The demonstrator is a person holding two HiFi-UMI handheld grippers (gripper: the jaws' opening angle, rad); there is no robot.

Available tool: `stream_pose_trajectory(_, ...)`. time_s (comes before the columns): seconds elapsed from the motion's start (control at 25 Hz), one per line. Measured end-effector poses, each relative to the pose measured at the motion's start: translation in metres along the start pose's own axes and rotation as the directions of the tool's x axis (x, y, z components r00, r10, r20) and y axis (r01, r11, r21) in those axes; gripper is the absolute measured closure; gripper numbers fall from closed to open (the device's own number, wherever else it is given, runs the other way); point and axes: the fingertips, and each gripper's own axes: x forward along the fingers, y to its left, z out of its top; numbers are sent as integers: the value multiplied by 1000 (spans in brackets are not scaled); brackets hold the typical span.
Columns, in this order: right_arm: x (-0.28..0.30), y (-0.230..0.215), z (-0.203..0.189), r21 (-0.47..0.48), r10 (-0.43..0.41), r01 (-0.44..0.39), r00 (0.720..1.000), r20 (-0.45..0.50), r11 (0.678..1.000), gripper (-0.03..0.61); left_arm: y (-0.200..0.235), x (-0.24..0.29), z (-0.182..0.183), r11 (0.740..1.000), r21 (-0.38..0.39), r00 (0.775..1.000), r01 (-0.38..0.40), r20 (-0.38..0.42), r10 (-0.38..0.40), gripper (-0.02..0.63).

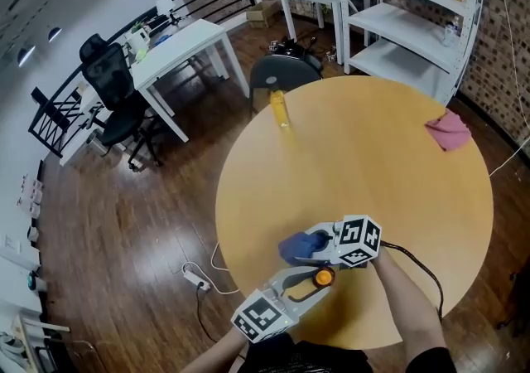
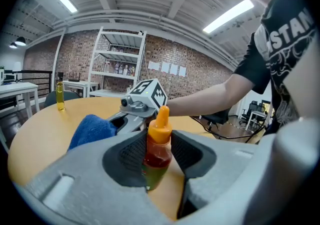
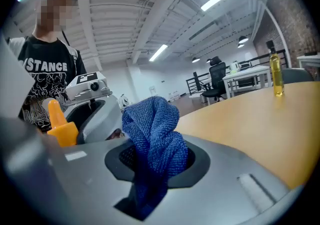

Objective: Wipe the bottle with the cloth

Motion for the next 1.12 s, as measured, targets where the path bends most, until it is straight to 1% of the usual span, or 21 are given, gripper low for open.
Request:
stream_pose_trajectory(0.12,-19,-9,3,-7,-108,108,994,36,994,482,1,-2,-3,1000,0,1000,-10,-5,10,466)
stream_pose_trajectory(0.24,-38,-13,9,-10,-216,218,973,80,976,482,1,-5,-4,1000,-1,1000,-20,-3,20,466)
stream_pose_trajectory(0.32,-52,-14,13,-11,-294,297,950,107,955,480,1,-5,-4,1000,1,1000,-27,-3,27,466)
stream_pose_trajectory(0.36,-60,-14,16,-12,-337,341,934,120,940,480,1,-5,-5,1000,0,1000,-28,-3,28,466)
stream_pose_trajectory(0.44,-76,-12,22,-19,-430,438,890,149,899,480,1,-5,-5,1000,-1,1000,-30,-3,30,466)
stream_pose_trajectory(0.56,-100,-1,41,-21,-564,580,798,213,814,483,2,-7,-6,999,-1,999,-33,-7,33,466)
stream_pose_trajectory(0.68,-119,18,61,-44,-671,703,694,260,710,483,5,-8,-9,999,-1,999,-34,-8,34,466)
stream_pose_trajectory(0.76,-131,31,71,-49,-736,776,615,282,629,483,5,-8,-10,1000,-2,1000,-28,-5,28,465)
stream_pose_trajectory(0.84,-141,47,80,0,-794,835,524,308,551,483,4,-10,-10,1000,-4,1000,-16,0,16,466)
stream_pose_trajectory(0.88,-145,55,86,27,-816,856,483,319,517,483,4,-11,-10,1000,-1,1000,-10,3,10,466)
stream_pose_trajectory(0.92,-147,63,92,47,-832,872,447,328,487,483,5,-12,-9,1000,6,1000,-5,6,5,466)
stream_pose_trajectory(0.96,-148,71,98,61,-844,885,417,337,462,483,5,-14,-7,1000,12,1000,1,9,-1,466)
stream_pose_trajectory(1.04,-148,88,111,81,-856,902,369,361,423,483,5,-15,-4,1000,18,1000,19,13,-20,466)
stream_pose_trajectory(1.12,-147,103,121,107,-865,913,328,380,393,483,2,-16,-3,999,24,999,39,15,-39,466)
